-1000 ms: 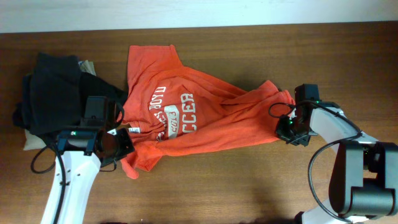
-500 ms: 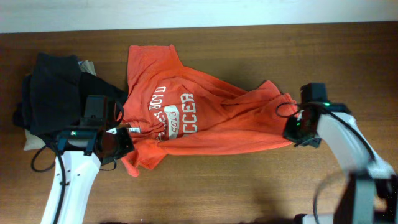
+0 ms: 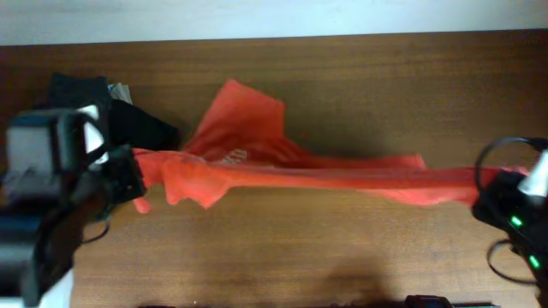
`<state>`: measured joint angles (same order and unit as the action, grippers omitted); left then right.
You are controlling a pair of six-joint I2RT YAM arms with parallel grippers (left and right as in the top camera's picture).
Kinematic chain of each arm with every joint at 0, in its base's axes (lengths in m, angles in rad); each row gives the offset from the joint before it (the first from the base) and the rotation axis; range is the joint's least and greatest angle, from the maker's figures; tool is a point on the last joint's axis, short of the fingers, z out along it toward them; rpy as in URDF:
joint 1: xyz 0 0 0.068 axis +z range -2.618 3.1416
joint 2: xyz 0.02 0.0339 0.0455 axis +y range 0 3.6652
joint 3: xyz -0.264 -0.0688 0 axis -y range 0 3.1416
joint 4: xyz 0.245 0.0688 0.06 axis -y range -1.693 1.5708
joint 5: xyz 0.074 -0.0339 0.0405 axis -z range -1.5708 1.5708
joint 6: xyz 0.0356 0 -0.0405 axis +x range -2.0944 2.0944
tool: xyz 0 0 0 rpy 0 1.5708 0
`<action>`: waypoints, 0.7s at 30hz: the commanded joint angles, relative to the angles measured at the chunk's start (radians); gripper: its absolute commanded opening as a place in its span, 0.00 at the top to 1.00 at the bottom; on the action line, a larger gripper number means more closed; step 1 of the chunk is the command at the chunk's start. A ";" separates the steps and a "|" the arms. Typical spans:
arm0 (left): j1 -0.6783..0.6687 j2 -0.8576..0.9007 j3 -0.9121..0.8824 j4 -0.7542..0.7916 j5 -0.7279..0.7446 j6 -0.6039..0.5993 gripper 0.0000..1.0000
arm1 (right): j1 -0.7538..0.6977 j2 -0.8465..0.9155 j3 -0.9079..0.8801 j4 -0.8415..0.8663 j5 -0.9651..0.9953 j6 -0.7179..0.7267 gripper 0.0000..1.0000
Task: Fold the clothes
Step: 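Lift the T-shirt with both grippers, shake and lay it flat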
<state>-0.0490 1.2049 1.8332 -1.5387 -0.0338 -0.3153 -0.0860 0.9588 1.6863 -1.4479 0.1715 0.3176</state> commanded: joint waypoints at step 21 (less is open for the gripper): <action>0.006 0.465 0.092 0.950 0.057 0.075 1.00 | -0.009 0.736 0.303 0.456 0.064 -0.066 0.96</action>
<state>-0.0490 1.6573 1.8999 -0.7280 0.0116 -0.2749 -0.0860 1.7168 1.9263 -1.0611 0.2184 0.2546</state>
